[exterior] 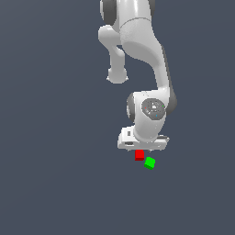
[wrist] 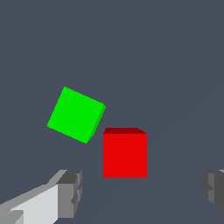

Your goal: Stack the red cube on top of the green cube.

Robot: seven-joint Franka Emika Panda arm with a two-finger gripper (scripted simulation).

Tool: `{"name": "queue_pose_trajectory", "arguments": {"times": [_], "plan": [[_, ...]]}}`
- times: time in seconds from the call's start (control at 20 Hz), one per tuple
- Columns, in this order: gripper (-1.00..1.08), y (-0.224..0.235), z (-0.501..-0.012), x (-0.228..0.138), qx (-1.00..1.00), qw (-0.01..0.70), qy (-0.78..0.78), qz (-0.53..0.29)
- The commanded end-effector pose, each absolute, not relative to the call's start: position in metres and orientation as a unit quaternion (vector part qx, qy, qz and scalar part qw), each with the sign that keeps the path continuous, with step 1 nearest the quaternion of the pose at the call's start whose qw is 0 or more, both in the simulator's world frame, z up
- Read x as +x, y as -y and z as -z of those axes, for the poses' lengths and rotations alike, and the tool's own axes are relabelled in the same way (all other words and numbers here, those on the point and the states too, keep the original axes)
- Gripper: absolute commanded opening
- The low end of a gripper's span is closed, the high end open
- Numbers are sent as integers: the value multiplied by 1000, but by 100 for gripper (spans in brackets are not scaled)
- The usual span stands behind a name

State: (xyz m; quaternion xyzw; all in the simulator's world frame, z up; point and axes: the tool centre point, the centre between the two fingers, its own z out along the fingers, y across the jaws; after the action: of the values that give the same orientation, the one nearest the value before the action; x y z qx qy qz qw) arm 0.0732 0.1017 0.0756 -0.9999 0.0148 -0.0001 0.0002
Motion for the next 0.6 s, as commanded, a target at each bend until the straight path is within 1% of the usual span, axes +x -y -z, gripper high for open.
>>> {"name": "queue_pose_trajectory", "arguments": {"times": [0.0, 0.55], "plan": [[100, -106, -72, 77, -1000, 0, -15, 0], [100, -110, -66, 79, -1000, 0, -14, 0]]}}
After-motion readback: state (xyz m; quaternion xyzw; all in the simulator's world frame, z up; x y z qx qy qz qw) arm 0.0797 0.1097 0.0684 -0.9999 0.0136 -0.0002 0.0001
